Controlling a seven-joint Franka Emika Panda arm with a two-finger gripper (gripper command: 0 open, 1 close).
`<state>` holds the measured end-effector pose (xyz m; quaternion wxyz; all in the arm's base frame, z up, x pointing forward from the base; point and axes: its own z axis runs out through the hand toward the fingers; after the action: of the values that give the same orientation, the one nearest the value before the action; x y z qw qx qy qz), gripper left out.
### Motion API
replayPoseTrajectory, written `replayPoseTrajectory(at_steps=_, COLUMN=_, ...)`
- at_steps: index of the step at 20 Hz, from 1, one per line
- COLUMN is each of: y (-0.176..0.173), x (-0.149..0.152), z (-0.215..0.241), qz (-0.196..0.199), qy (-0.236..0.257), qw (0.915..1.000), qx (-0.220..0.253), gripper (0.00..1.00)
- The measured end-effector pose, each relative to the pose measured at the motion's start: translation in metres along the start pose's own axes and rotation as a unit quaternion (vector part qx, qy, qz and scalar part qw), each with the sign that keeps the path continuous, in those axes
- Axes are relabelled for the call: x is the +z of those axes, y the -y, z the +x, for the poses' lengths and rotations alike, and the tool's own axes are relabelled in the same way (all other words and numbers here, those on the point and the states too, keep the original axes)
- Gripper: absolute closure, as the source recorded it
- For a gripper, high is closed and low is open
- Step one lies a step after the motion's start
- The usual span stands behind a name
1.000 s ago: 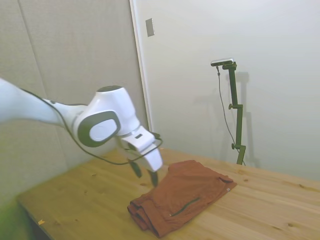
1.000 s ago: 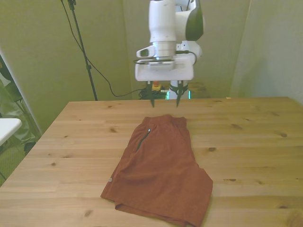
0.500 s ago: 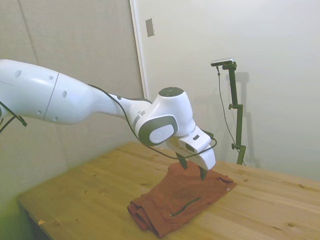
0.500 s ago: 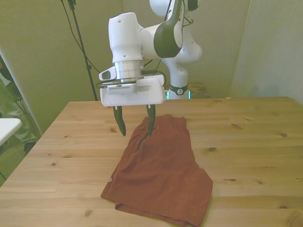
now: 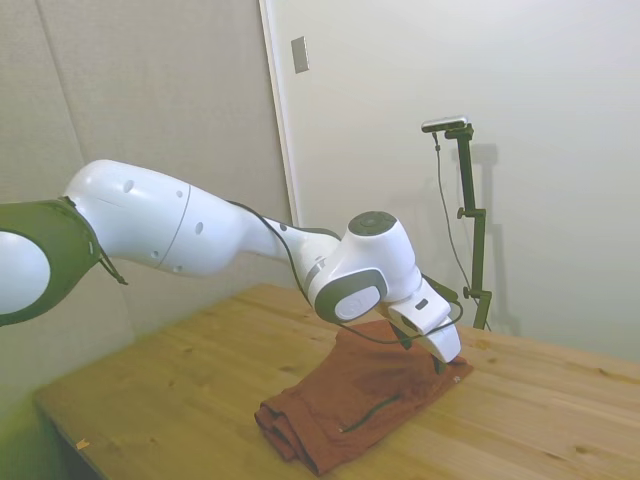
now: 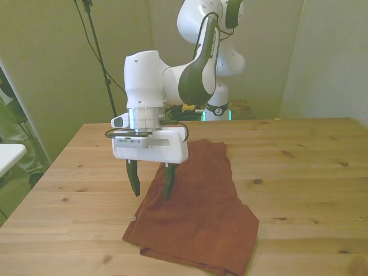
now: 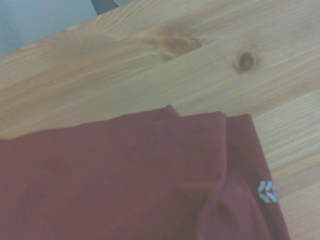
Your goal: Unfold the shorts
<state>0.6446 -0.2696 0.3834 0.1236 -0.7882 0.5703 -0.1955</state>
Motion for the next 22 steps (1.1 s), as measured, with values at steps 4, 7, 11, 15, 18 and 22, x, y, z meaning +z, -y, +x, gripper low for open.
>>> replayPoseTrajectory(at_steps=4, y=0.011, x=0.017, z=0.004, qz=0.001, qy=-0.003, qw=0.9999, qx=0.012, gripper=0.0)
replayPoseTrajectory(at_steps=7, y=0.015, x=0.027, z=0.011, qz=0.001, qy=-0.005, qw=0.9998, qx=0.018, gripper=1.0)
replayPoseTrajectory(at_steps=11, y=0.019, x=0.039, z=0.018, qz=0.0, qy=-0.006, qw=0.9997, qx=0.025, gripper=1.0)
replayPoseTrajectory(at_steps=15, y=0.022, x=0.045, z=0.02, qz=-0.003, qy=0.0, qw=0.9996, qx=0.027, gripper=1.0)
replayPoseTrajectory(at_steps=18, y=0.024, x=0.046, z=0.02, qz=-0.005, qy=0.003, qw=0.9997, qx=0.026, gripper=1.0)
replayPoseTrajectory(at_steps=22, y=0.022, x=0.05, z=0.02, qz=-0.007, qy=0.006, qw=0.9996, qx=0.026, gripper=1.0)
